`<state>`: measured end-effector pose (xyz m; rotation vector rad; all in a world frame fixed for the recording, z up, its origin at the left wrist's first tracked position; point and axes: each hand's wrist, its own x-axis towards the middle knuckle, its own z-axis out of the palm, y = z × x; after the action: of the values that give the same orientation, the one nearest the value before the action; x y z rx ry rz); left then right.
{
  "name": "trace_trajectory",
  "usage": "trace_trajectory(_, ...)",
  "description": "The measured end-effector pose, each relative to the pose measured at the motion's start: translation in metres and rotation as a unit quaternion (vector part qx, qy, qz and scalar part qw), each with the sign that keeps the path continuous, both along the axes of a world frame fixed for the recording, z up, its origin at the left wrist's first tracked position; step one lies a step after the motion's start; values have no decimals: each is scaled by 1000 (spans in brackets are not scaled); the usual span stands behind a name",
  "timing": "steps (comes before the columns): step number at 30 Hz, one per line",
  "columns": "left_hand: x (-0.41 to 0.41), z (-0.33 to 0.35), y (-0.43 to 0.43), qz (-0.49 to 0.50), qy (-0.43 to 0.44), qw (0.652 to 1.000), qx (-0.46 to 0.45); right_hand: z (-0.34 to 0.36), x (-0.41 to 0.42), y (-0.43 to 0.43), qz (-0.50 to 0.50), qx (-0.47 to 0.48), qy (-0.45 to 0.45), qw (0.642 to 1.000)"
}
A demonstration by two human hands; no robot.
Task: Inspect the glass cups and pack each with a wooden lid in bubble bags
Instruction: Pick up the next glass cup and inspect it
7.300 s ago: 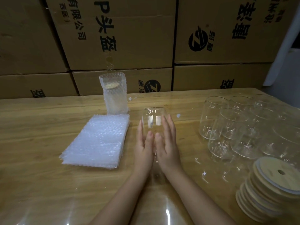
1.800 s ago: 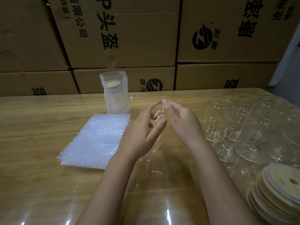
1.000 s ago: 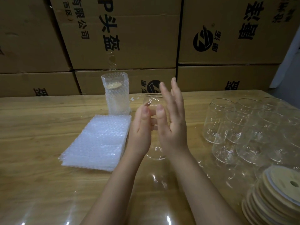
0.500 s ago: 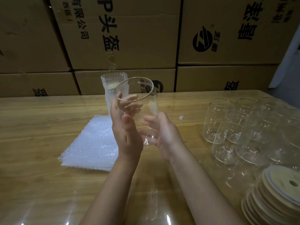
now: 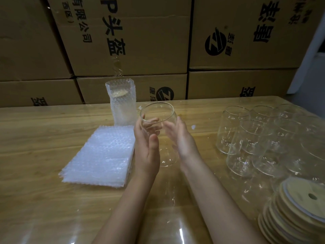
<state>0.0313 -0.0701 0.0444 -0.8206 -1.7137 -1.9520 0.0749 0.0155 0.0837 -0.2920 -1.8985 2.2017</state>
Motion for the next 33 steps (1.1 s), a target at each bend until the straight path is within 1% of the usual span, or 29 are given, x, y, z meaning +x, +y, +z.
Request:
trace_trajectory(3,-5,-9,-3,-23,-22,996,-82,-3,-2,1,-33,29,57,997)
trace_trajectory(5,-8,-14,-5,-40,-46,991,-116,-7,-3,-1,-56,53,82,994)
trace_trajectory(7,-10,-16,-6,-44,-50,986,-150,-13,-5,1,-69,62,104,990)
trace_trajectory(9,-11,-16,-8,-45,-63,981,-180,-18,-7,6,-78,59,122,988)
trace_trajectory(12,-13,-18,-10,-48,-82,972,-213,-25,-10,11,-75,62,125,987)
trace_trajectory(16,-13,-24,-11,-75,-84,970,-217,-40,-14,16,-71,51,124,988)
trace_trajectory(21,-10,-31,-9,-83,-114,965,-223,-53,-18,20,-72,54,108,990)
trace_trajectory(24,-10,-34,-10,-77,-124,964,-224,-62,-20,21,-67,48,88,993)
trace_trajectory(28,-9,-38,-9,-91,-130,959,-235,-85,-17,20,-65,11,39,997)
trace_trajectory(29,-8,-41,-10,-84,-125,961,-232,-87,-16,19,-71,9,26,997)
trace_trajectory(30,-3,-35,-10,-57,-120,966,-221,-88,-16,19,-84,6,12,996)
trace_trajectory(31,2,-27,-12,-7,-99,976,-192,-87,-15,19,-92,8,5,996)
trace_trajectory(32,10,-13,-13,58,-56,984,-160,-85,-13,17,-103,15,2,995)
trace_trajectory(33,17,-2,-11,101,16,986,-130,-84,-10,16,-109,16,8,994)
